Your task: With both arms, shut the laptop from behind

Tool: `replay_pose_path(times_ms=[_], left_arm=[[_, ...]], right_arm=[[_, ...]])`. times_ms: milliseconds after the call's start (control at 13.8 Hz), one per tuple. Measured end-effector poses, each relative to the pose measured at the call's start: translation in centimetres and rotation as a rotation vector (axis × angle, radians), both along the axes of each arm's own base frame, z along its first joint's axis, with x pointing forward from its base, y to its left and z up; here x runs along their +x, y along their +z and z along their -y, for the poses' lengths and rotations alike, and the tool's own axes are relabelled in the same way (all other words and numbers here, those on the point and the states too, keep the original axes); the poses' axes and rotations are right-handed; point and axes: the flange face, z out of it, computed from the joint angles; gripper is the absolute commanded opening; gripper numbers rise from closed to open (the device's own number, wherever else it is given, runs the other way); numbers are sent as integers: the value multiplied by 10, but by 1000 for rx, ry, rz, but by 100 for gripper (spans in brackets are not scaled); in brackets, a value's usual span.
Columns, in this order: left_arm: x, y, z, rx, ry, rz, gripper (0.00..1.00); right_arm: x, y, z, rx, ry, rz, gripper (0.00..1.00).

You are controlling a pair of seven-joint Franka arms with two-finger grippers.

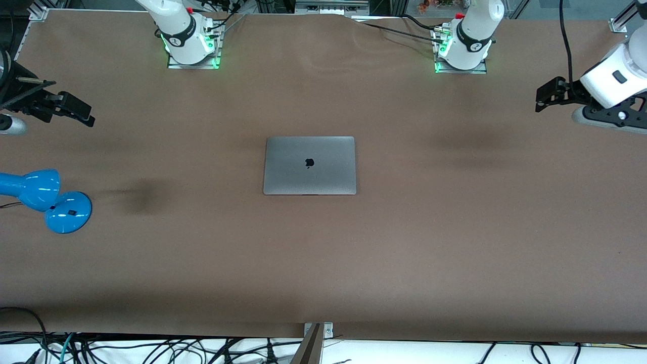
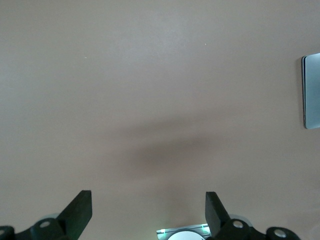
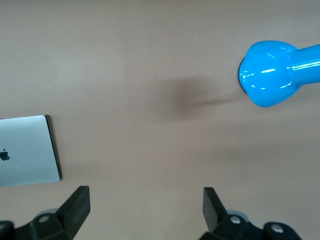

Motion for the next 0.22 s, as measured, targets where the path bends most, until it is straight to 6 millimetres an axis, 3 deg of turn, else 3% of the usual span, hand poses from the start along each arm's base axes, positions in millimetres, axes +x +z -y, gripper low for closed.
replay_pose_path(times_ms=[218], left_arm=[[0,3,0,0,1,4,100]], right_arm=[[0,0,0,1,0,0,100]])
